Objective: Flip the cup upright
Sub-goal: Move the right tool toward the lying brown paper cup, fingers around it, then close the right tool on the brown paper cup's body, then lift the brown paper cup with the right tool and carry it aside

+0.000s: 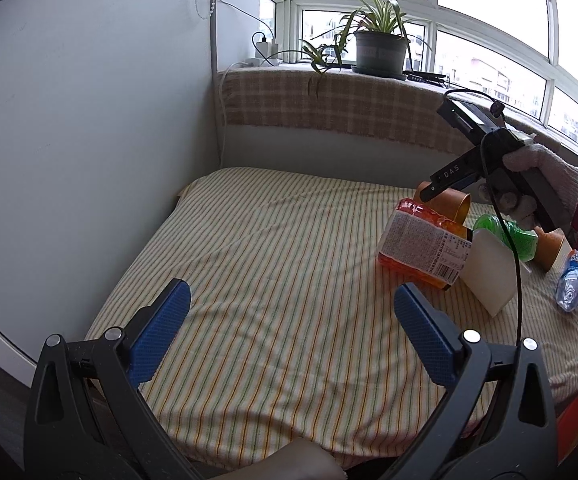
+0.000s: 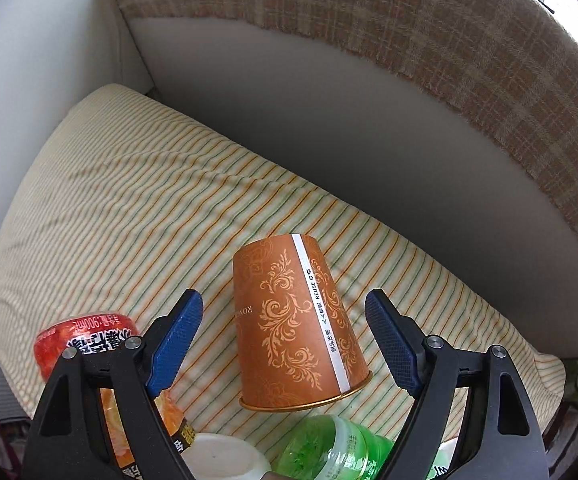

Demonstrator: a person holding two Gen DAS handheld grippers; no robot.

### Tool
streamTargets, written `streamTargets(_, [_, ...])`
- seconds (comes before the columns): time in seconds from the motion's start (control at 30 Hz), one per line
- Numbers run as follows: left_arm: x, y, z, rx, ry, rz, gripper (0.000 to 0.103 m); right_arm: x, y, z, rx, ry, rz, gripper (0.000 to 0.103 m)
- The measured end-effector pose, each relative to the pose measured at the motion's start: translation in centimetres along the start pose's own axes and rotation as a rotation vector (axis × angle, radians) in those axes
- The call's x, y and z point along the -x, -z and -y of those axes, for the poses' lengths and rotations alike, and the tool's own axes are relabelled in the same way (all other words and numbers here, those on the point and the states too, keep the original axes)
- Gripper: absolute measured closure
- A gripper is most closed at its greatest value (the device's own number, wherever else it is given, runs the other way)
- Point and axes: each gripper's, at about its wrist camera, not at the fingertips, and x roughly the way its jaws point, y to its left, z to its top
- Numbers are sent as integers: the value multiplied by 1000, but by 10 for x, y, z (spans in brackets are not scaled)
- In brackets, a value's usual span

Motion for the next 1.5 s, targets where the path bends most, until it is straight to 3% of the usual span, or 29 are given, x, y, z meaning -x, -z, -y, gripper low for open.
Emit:
streamTargets(0.27, [-6, -1, 2, 3, 12, -11, 0, -18, -1, -15, 58, 28, -63, 22])
streamTargets(0.33, [-6, -2, 3, 2, 13, -9, 0, -28, -3, -19, 71, 45, -72, 26])
streamTargets(0.4, [-4, -2, 4, 0, 12, -5, 0, -32, -2, -22, 75, 53, -82, 40])
streamTargets(0.57, [-2, -3, 6, -2, 7, 2, 0, -33, 2, -21, 72, 65, -62, 41])
streamTargets(0.9, [12, -5, 10, -32, 18, 42, 0, 45, 14, -27, 79, 67, 93, 41])
streamTargets(1.2, [30, -5, 19, -75, 37, 86, 0, 122, 68, -50, 178, 16, 208, 41])
streamTargets(1.5, [37, 1, 30, -104, 67, 84, 0, 136, 153, -84, 304, -12, 208, 41])
